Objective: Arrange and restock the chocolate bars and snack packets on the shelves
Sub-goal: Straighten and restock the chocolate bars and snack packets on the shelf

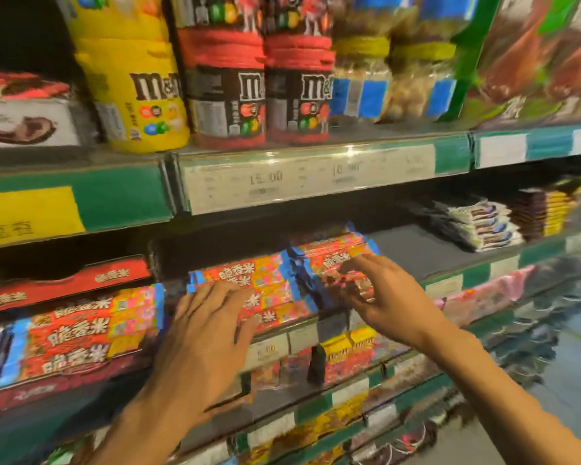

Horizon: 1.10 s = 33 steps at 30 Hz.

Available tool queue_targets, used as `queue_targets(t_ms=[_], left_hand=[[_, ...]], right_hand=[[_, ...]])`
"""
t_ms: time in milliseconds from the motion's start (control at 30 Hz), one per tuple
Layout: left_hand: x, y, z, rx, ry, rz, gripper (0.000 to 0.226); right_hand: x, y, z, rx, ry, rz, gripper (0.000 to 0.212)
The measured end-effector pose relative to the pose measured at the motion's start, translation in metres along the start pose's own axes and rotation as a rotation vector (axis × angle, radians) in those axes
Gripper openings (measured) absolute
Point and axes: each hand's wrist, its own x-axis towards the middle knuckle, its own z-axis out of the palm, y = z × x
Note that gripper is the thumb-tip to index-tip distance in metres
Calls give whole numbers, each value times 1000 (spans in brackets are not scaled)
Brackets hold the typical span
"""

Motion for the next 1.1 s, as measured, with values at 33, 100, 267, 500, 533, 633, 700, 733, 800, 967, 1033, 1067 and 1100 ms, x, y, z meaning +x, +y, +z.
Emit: queue_targets(t_ms=[33, 100, 267, 500, 533, 633, 700, 733, 800, 967, 1033, 1067, 1100], left_hand=[[3, 6, 4, 13, 3, 4, 45], [7, 12, 11, 4, 14, -2, 42], [12, 26, 16, 9, -3, 8, 41], [19, 44, 12, -12, -193, -122, 36], [19, 43, 13, -42, -189, -149, 39], [22, 41, 17, -44, -218, -178, 39], [26, 40, 14, -107, -254, -232, 34], [26, 39, 13, -144, -257, -251, 30], [26, 37, 11, -200, -254, -272, 22], [28, 42, 5, -337, -227, -341, 27], [27, 45, 4, -392, -190, -360, 28], [26, 46, 3, -423, -160, -372, 28], [24, 46, 2, -448, -123, -382, 28]], right_hand=[[4, 11, -3, -18, -43, -10, 27], [11, 30, -6, -46, -125, -25, 26], [27, 56, -3, -86, -267, -81, 46], [43, 69, -3, -24, -331, -136, 31], [44, 70, -3, -8, -333, -154, 23], [46, 73, -4, 59, -338, -196, 13], [46, 75, -5, 102, -344, -210, 9], [46, 76, -6, 118, -336, -214, 8], [45, 77, -8, 150, -290, -215, 7], [43, 70, -14, 274, -183, -156, 8], [41, 62, -15, 292, -137, -148, 7], [39, 57, -16, 295, -107, -147, 10], [38, 51, -18, 299, -78, -148, 15]])
